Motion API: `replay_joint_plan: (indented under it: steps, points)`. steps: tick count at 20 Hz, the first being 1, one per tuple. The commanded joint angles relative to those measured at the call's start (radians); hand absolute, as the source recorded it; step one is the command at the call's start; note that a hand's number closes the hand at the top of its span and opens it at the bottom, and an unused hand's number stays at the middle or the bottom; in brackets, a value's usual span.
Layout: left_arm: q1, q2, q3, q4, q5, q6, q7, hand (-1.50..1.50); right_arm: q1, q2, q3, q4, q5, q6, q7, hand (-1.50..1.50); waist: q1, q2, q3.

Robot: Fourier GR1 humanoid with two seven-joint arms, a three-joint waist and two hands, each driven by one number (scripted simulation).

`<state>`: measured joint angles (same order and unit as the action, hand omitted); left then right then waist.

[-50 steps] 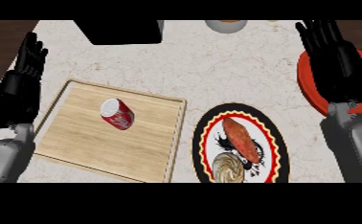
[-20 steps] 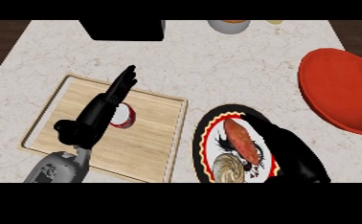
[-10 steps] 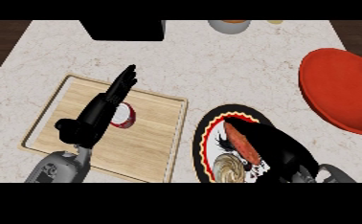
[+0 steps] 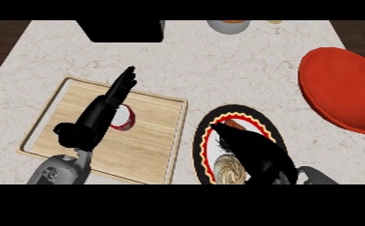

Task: Pick the cupcake from the plate and place it in the bowl

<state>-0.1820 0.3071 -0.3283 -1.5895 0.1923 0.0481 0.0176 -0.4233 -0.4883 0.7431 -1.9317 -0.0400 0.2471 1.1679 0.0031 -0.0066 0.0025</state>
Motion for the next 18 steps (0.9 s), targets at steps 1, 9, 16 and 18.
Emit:
replay_joint_plan:
  steps: [1,9,16,18]
  points:
    - [0.058,0.0,-0.003,0.007,0.006,-0.024,-0.006,0.0,-0.021,0.053,0.058,0.019,0.084,-0.009,0.184,-1.5,0.002,0.004,-0.004]
    - [0.011,-0.058,-0.018,-0.003,-0.049,0.01,0.053,0.0,0.038,-0.011,0.056,-0.035,0.218,-0.007,0.104,-1.5,-0.012,0.003,-0.003]
    - [0.031,-0.05,0.012,0.015,-0.041,-0.029,0.029,0.0,0.063,0.062,0.129,0.021,0.362,-0.03,0.153,-1.5,-0.007,0.004,-0.003]
    - [0.064,-0.03,0.026,-0.024,-0.025,-0.044,0.045,0.0,0.114,0.011,0.099,-0.002,0.366,-0.039,0.121,-1.5,-0.008,0.003,-0.003]
